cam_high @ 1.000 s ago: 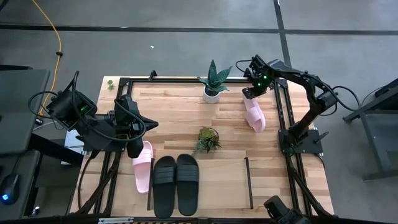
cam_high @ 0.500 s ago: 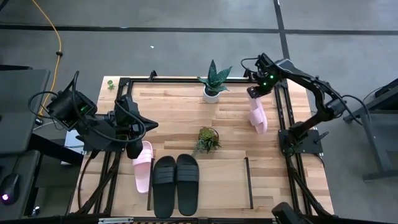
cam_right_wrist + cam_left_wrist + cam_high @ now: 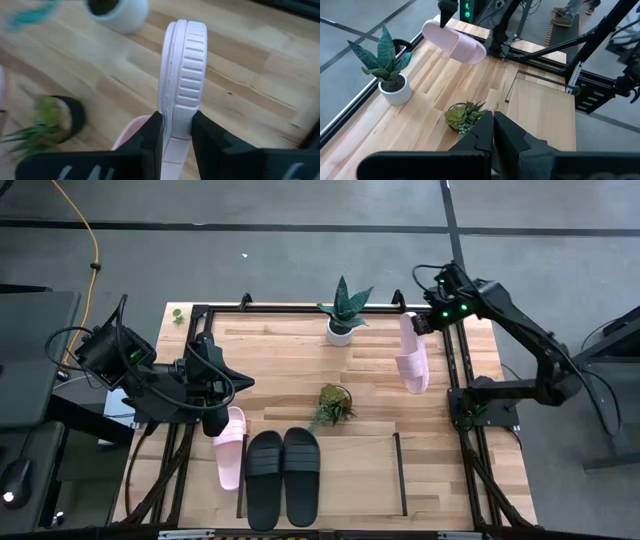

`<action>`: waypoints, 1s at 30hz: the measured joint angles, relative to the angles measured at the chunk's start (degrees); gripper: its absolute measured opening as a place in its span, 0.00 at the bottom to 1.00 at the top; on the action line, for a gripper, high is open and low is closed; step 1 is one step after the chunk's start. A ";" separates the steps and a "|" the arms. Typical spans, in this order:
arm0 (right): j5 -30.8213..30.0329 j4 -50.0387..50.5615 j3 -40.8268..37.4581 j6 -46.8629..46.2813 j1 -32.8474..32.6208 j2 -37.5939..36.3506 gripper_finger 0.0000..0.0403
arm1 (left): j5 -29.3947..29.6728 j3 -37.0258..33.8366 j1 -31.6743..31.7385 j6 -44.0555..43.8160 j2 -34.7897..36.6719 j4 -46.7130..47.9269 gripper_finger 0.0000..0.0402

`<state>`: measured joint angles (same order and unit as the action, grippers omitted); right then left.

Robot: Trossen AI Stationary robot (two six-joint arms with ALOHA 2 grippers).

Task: Pick and place slides into the shelf
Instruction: Put the top pink slide on the shelf

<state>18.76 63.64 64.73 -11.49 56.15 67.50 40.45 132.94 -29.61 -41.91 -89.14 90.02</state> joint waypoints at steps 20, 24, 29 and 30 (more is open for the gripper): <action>14.05 -7.65 0.04 -25.30 -8.60 -22.99 0.15 | 0.00 0.00 0.00 3.01 0.00 0.00 0.01; 10.75 -12.78 0.04 -31.85 -15.37 -24.16 0.15 | 0.00 0.00 0.00 3.12 0.00 0.00 0.01; 3.45 -15.91 0.04 -36.83 -25.66 -23.42 0.15 | -0.17 0.00 0.00 3.88 0.00 0.00 0.01; 1.97 -16.20 0.04 -37.65 -27.78 -23.03 0.15 | -0.47 0.00 0.00 4.03 0.00 -0.01 0.01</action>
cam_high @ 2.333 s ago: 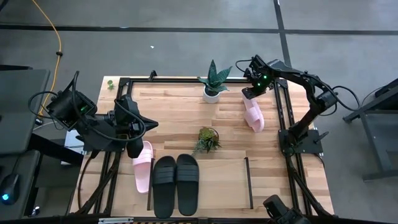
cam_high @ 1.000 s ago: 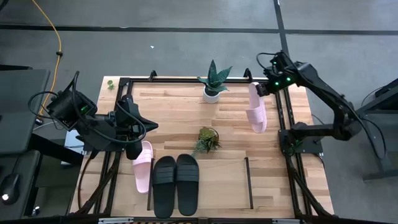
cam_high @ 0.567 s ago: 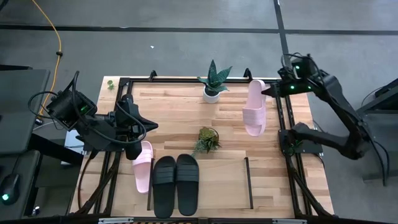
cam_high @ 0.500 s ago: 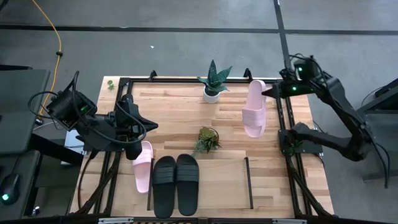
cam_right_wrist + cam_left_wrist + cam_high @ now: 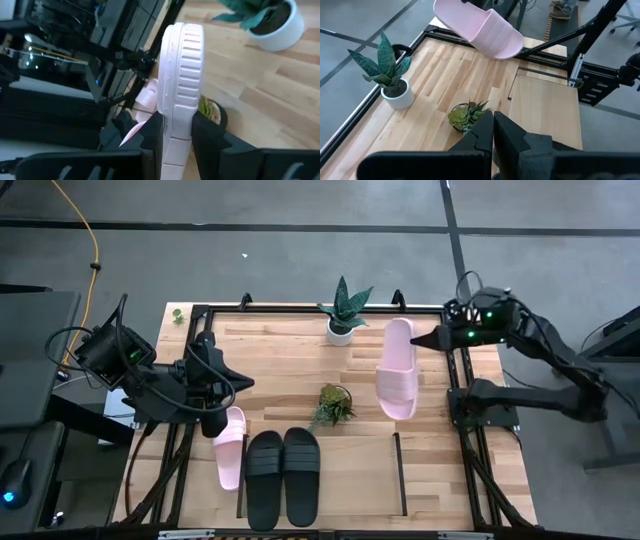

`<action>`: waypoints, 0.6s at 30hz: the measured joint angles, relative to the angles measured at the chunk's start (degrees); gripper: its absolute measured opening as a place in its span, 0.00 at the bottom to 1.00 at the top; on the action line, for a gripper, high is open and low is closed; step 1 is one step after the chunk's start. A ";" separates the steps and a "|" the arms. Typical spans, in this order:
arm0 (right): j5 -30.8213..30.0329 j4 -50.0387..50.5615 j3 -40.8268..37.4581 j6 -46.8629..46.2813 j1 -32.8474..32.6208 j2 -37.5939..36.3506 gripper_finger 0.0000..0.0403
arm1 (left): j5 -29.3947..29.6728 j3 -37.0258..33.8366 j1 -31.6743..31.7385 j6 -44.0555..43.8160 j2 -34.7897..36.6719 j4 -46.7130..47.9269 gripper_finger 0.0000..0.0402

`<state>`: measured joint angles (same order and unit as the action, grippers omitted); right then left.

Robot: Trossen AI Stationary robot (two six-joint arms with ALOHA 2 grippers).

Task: Pick and place slides into the shelf
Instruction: Put the top pink slide on the shelf

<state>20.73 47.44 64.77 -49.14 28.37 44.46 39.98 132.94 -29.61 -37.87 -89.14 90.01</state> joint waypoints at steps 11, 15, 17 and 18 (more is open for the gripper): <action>-15.38 -10.39 0.00 -9.90 -24.04 9.50 0.15 | -0.63 0.00 -0.02 0.62 0.00 0.01 0.01; -20.77 -13.26 0.00 -13.36 -31.39 13.01 0.15 | -2.01 0.00 -0.02 1.66 0.00 0.01 0.01; -23.36 -13.84 0.00 -15.48 -34.88 14.73 0.15 | -2.09 0.00 -0.02 1.89 0.00 -0.01 0.01; -24.47 -14.42 0.00 -16.59 -36.55 15.57 0.15 | -2.09 0.00 0.00 2.06 0.00 0.01 0.01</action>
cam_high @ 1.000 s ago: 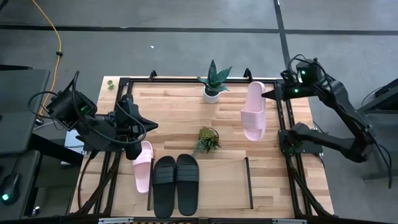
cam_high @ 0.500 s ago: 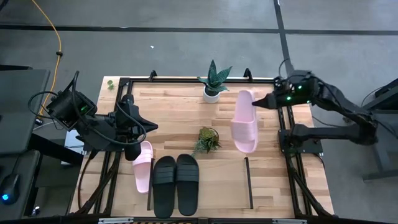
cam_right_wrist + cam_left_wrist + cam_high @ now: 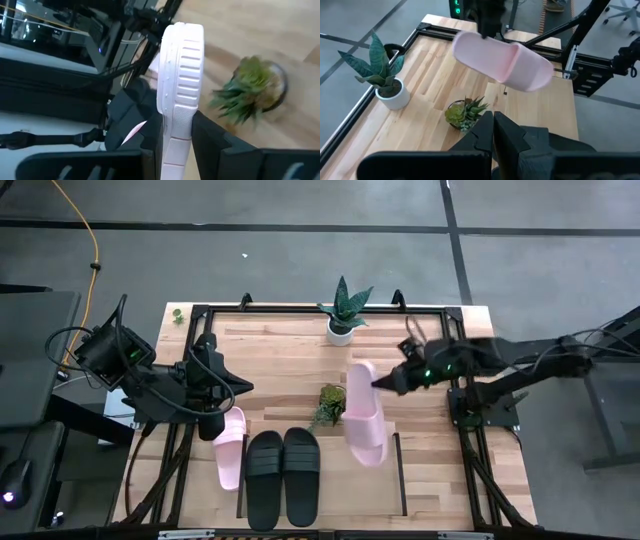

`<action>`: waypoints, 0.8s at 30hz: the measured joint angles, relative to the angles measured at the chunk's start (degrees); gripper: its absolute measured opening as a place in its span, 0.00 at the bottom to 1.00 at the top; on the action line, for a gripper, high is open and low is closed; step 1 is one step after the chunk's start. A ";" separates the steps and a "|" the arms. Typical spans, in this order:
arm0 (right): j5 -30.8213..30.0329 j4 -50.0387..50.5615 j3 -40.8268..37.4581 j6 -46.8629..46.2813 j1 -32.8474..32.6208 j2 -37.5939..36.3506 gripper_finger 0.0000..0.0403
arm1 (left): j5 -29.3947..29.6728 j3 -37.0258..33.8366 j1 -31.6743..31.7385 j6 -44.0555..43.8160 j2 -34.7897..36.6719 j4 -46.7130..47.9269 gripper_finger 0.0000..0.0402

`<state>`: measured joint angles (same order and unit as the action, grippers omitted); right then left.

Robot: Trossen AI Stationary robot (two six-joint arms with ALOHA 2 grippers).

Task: Pick and place slides into the shelf
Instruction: Put the top pink slide on the shelf

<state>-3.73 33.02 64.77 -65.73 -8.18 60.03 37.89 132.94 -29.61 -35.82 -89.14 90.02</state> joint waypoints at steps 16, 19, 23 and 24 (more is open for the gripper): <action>-17.69 -8.72 0.00 -16.20 -19.13 11.08 0.15 | -4.23 0.00 -0.01 3.77 0.02 0.00 0.01; -19.68 -10.48 0.00 -18.28 -20.88 13.11 0.15 | -4.94 0.00 -0.01 4.71 0.02 0.00 0.01; -20.31 -14.73 0.00 -19.65 -22.25 15.97 0.15 | -6.01 0.00 -0.01 5.94 0.24 0.00 0.01; -20.30 -15.62 0.00 -19.94 -22.45 16.74 0.15 | -6.01 0.00 -0.01 6.09 0.26 -0.02 0.01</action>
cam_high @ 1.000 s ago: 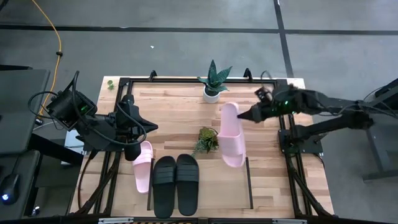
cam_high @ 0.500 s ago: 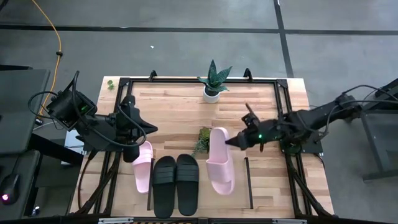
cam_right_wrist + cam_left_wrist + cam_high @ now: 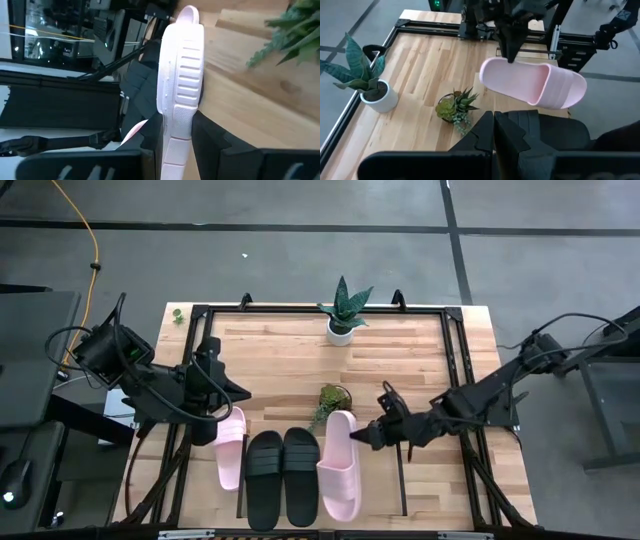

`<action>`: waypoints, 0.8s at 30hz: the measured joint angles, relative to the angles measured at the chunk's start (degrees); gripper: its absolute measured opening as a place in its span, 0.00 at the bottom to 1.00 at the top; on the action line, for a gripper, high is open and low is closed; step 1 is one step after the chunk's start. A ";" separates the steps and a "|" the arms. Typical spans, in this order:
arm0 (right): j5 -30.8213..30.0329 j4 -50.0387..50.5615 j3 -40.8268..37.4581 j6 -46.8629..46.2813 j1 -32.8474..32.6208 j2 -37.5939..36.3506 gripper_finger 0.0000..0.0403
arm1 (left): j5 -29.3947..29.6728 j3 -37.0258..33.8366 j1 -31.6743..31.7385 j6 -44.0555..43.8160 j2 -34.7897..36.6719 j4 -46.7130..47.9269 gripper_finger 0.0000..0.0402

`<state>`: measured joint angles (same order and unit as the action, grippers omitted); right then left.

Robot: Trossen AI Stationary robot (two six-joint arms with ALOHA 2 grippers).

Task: Pick and place slides into the shelf
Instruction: Put the top pink slide on the shelf

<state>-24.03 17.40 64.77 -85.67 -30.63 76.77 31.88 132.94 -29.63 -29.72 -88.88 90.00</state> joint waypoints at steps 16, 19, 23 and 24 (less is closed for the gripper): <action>-3.80 -0.43 0.02 -4.39 -2.14 4.24 0.15 | -1.49 0.00 0.00 2.36 1.38 0.02 0.01; -3.89 -0.19 0.04 -4.39 -2.12 4.24 0.15 | -1.46 0.00 0.00 2.37 1.48 0.00 0.01; -3.89 -0.12 0.04 -4.39 -2.01 4.24 0.17 | -1.49 0.00 0.00 2.41 1.48 0.02 0.01; -3.89 -0.13 0.04 -4.38 -2.01 4.24 0.17 | -1.49 0.00 0.00 2.47 1.48 0.00 0.01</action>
<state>-27.93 17.27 64.82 -90.04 -32.64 81.01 30.39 132.94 -29.63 -27.25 -87.39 90.00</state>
